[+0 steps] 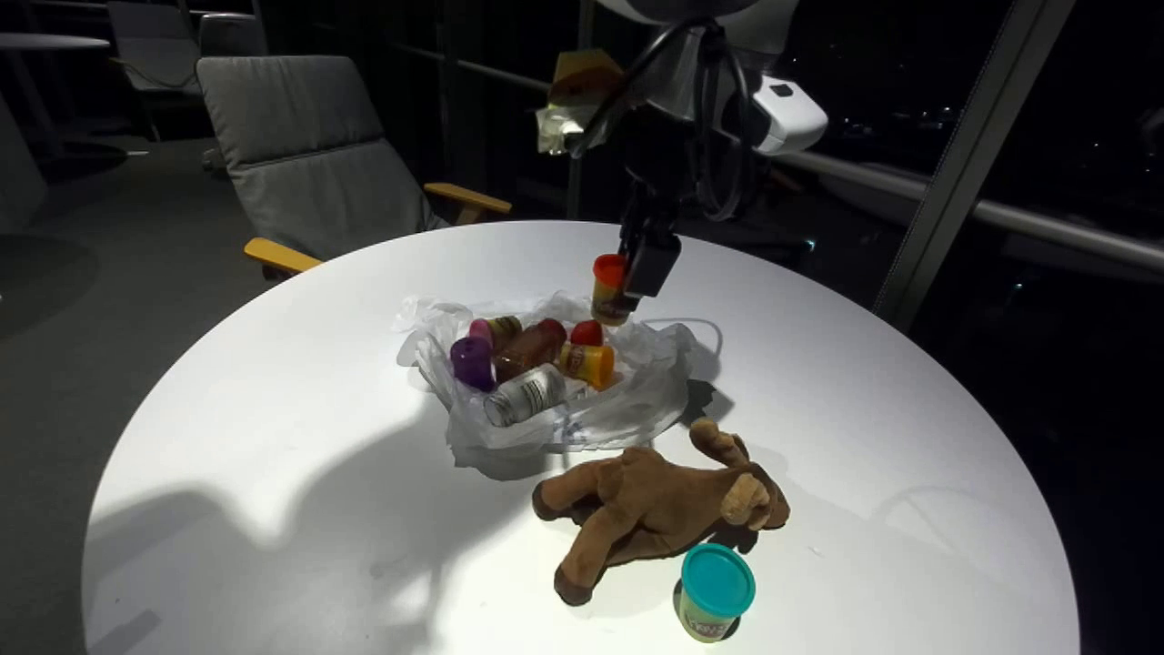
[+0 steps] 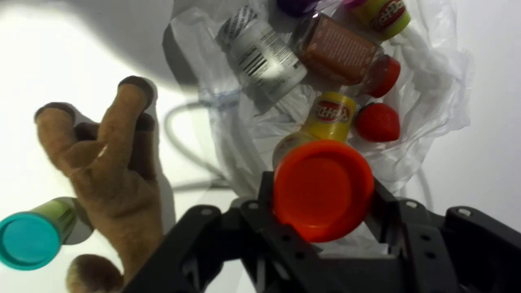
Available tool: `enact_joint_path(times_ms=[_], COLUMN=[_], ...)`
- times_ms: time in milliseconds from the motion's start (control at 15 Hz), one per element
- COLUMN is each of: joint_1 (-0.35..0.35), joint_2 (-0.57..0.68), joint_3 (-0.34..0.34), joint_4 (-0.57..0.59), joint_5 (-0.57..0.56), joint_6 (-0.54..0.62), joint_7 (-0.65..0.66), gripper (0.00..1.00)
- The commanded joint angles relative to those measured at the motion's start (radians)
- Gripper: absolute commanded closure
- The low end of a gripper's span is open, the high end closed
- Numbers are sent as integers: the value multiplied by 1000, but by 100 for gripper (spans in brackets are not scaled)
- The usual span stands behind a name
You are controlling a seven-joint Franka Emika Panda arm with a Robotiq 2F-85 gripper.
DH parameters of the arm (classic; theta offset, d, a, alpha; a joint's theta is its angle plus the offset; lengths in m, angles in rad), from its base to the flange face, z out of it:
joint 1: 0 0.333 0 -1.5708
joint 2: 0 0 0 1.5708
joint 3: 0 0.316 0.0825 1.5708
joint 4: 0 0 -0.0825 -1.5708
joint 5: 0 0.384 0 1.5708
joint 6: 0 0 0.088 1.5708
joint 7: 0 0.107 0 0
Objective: Remove the things from the plastic and put them on the table
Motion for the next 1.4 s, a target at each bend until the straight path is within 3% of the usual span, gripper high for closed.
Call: enact_joint_path(times_ms=[0,400,867,1267,1333], joint_1=[-8,9,123,163,161], joint_2=[-68,-13,115,207,201], joint_3=[-32,-39,-119,-152,-153], joint_4=[-112,-157,-143,-106,-111], joint_5=[-24,-41,-244,-299,-298], joint_6=[26,94,253,254,258], joint_7=[-20,-52,89,152,148], gripper=[72,72,72,72,22])
